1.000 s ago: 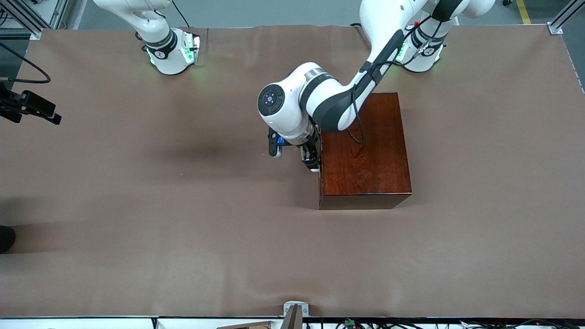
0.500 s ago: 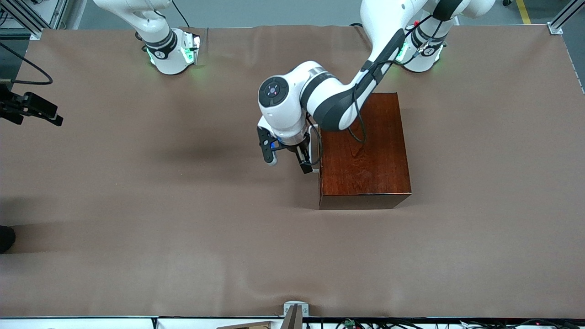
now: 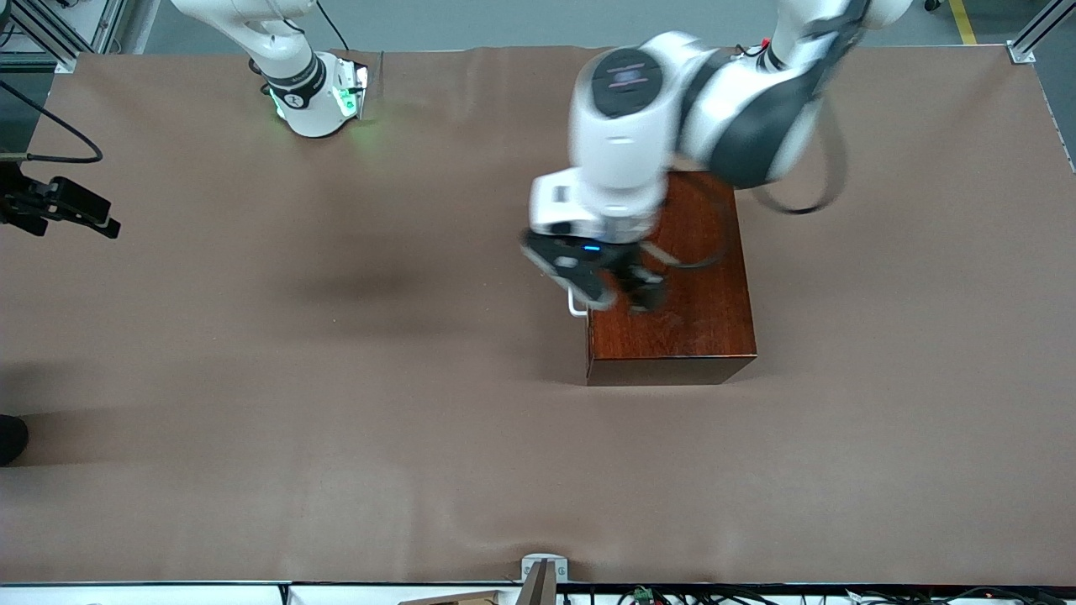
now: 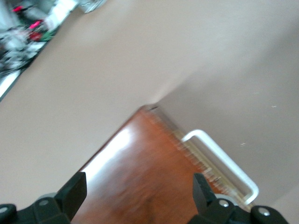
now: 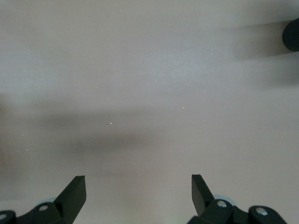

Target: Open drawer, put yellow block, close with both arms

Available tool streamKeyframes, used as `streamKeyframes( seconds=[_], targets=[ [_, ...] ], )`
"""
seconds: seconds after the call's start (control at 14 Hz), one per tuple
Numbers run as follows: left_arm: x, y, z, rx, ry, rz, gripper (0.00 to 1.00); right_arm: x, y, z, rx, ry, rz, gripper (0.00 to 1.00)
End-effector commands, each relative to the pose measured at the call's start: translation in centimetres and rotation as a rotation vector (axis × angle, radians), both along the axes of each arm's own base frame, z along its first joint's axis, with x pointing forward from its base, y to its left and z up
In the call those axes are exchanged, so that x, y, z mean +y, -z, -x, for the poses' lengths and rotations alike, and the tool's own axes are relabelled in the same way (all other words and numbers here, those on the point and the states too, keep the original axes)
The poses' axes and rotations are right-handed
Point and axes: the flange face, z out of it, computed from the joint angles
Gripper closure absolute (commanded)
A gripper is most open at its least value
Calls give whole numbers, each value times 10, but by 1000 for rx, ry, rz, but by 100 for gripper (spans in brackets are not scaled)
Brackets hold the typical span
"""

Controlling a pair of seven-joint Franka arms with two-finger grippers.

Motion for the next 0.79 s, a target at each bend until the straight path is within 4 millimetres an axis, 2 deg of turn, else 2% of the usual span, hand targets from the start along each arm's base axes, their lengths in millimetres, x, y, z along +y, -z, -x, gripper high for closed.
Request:
streamKeyframes(
  seconds=[0.0, 0.14, 0.21, 0.43, 0.57, 0.71],
  targets=[
    [84, -35, -18, 23, -168, 22, 0, 0, 1, 0, -9, -11, -7, 0],
    [144, -67, -25, 18, -262, 22, 0, 0, 1, 0, -9, -11, -7, 0],
    [168, -73, -25, 40, -308, 11, 0, 1, 1, 0, -8, -12, -7, 0],
    [243, -85, -24, 121, -422, -28, 0, 0, 1, 1, -2, -9, -8, 0],
    [291, -88, -26, 162, -505, 19, 0, -1, 3, -1, -3, -5, -7, 0],
    [329, -88, -31, 178, -584, 68, 0, -1, 2, -1, -5, -5, -7, 0]
  ],
)
